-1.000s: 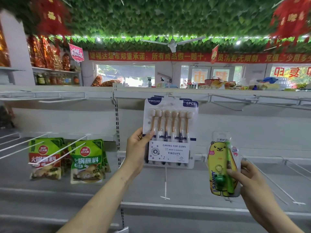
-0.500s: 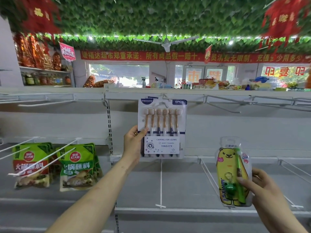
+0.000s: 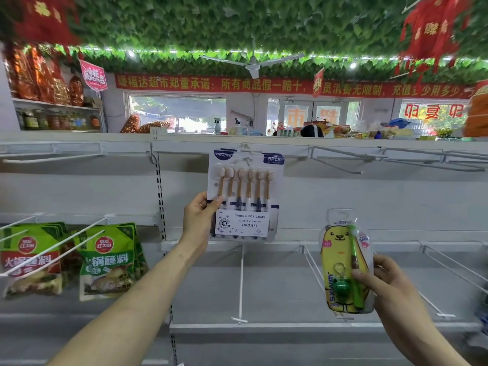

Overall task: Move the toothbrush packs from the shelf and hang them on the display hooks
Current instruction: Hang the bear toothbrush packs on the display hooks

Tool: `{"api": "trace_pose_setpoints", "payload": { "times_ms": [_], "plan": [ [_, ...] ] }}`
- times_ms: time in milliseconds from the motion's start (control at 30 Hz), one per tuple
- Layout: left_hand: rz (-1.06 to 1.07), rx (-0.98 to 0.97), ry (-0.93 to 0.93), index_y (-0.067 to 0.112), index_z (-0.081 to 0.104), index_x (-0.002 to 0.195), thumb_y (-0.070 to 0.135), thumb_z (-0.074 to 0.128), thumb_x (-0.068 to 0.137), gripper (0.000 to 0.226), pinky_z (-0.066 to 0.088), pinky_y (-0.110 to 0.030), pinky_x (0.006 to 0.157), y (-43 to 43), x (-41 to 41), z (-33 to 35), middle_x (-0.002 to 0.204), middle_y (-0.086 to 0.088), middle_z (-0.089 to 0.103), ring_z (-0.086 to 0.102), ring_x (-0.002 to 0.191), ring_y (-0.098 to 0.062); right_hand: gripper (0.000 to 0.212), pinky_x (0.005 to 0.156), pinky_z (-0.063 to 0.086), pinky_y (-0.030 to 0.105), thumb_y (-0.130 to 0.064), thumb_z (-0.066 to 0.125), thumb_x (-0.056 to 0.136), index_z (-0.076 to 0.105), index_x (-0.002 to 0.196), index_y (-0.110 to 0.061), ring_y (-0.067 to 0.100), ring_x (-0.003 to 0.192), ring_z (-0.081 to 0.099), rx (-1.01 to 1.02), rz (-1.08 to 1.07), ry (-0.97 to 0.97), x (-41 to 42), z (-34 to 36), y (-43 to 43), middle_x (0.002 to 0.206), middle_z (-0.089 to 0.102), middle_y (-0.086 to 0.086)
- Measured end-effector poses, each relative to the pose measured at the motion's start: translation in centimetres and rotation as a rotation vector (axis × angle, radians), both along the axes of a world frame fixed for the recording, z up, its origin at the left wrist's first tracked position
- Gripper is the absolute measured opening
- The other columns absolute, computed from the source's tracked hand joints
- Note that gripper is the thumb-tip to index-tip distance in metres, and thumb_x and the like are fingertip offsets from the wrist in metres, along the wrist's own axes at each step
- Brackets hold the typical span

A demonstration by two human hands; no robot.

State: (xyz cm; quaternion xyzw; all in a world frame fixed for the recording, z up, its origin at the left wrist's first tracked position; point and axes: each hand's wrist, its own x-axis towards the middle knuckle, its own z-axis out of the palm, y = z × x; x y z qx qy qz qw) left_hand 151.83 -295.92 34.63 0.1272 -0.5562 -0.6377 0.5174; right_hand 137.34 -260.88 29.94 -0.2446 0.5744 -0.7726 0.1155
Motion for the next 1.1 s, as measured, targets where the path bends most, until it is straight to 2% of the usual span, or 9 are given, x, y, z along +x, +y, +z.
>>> {"api": "trace_pose_setpoints", "payload": {
  "times_ms": [100,233,400,433,533,667,833,1000,1100],
  "plan": [
    [-0.022,-0.002,0.007,0.002,0.070,0.113,0.009,0.072,0.097,0.017,0.062,-0.031,0.075,0.0,0.1,-0.1,0.106,-0.019,0.076,0.076,0.093,-0.025,0.062,0.070,0.062,0.046,-0.025,0.085,0.060,0.064,0.115,-0.006,0.034,0.091,0.077,0.016,0.001,0.013,0.1,-0.1,-0.4,0.100,0.078,0.015],
    [-0.017,0.016,0.011,0.003,0.070,0.112,0.008,0.071,0.097,0.015,0.061,-0.030,0.072,0.1,0.1,-0.1,0.101,-0.015,0.077,0.076,0.090,-0.023,0.034,0.070,0.062,0.046,-0.004,0.075,0.083,0.064,0.116,-0.006,0.039,0.096,0.075,0.017,0.008,-0.007,-0.1,-0.2,-0.4,0.099,0.078,0.014],
    [-0.024,0.037,0.019,0.004,0.070,0.111,0.007,0.071,0.097,0.014,0.062,-0.031,0.072,0.0,0.1,-0.1,0.100,-0.014,0.077,0.077,0.090,-0.023,0.085,0.071,0.064,0.049,-0.043,0.097,0.047,0.064,0.117,-0.008,0.037,0.095,0.077,0.028,0.011,0.021,0.4,0.2,0.1,0.101,0.079,0.012],
    [-0.026,0.041,0.022,0.004,0.070,0.112,0.007,0.071,0.097,0.015,0.062,-0.031,0.072,0.1,0.1,-0.1,0.100,-0.013,0.077,0.077,0.090,-0.023,0.083,0.071,0.065,0.050,-0.042,0.097,0.049,0.064,0.117,-0.008,0.038,0.096,0.077,0.028,0.003,0.020,0.4,0.3,0.1,0.102,0.079,0.012],
    [-0.019,0.042,0.022,0.003,0.069,0.112,0.005,0.070,0.098,0.014,0.061,-0.028,0.072,0.4,0.1,-0.1,0.099,-0.011,0.078,0.077,0.088,-0.019,0.047,0.080,0.062,0.056,-0.017,0.080,0.072,0.064,0.116,-0.007,0.046,0.103,0.073,0.017,-0.007,0.010,0.3,0.5,0.1,0.102,0.078,0.015],
    [0.030,0.024,-0.018,-0.003,0.067,0.117,0.005,0.072,0.096,0.023,0.058,-0.025,0.076,0.6,0.1,0.0,0.102,-0.011,0.077,0.075,0.088,-0.014,0.028,0.088,0.059,0.061,0.001,0.071,0.090,0.065,0.114,-0.009,0.045,0.104,0.073,0.027,-0.029,0.006,0.6,0.6,0.2,0.102,0.078,0.014],
    [0.080,-0.008,-0.079,0.010,0.070,0.121,0.006,0.074,0.094,0.028,0.057,-0.025,0.086,0.1,1.0,-0.6,0.113,-0.005,0.077,0.072,0.103,-0.015,0.026,0.092,0.056,0.070,0.005,0.069,0.092,0.064,0.115,-0.008,0.042,0.103,0.074,0.073,-0.051,0.016,1.3,0.6,0.6,0.102,0.078,0.012],
    [0.195,-0.033,-0.175,0.014,0.065,0.132,0.011,0.076,0.094,0.040,0.049,-0.021,0.095,0.5,2.6,-1.9,0.124,0.002,0.070,0.064,0.115,-0.011,0.031,0.096,0.056,0.065,0.005,0.069,0.093,0.065,0.118,-0.012,0.036,0.104,0.075,0.085,-0.040,0.008,2.4,0.2,0.8,0.109,0.078,0.011],
    [0.327,0.025,-0.116,0.015,0.064,0.133,0.004,0.070,0.096,0.039,0.048,-0.024,0.097,1.5,3.7,-2.9,0.129,-0.005,0.067,0.061,0.114,-0.014,0.032,0.099,0.055,0.064,0.006,0.067,0.093,0.064,0.120,-0.011,0.034,0.105,0.075,0.096,-0.045,-0.003,2.9,-0.1,0.9,0.110,0.078,0.012]
  ]
}}
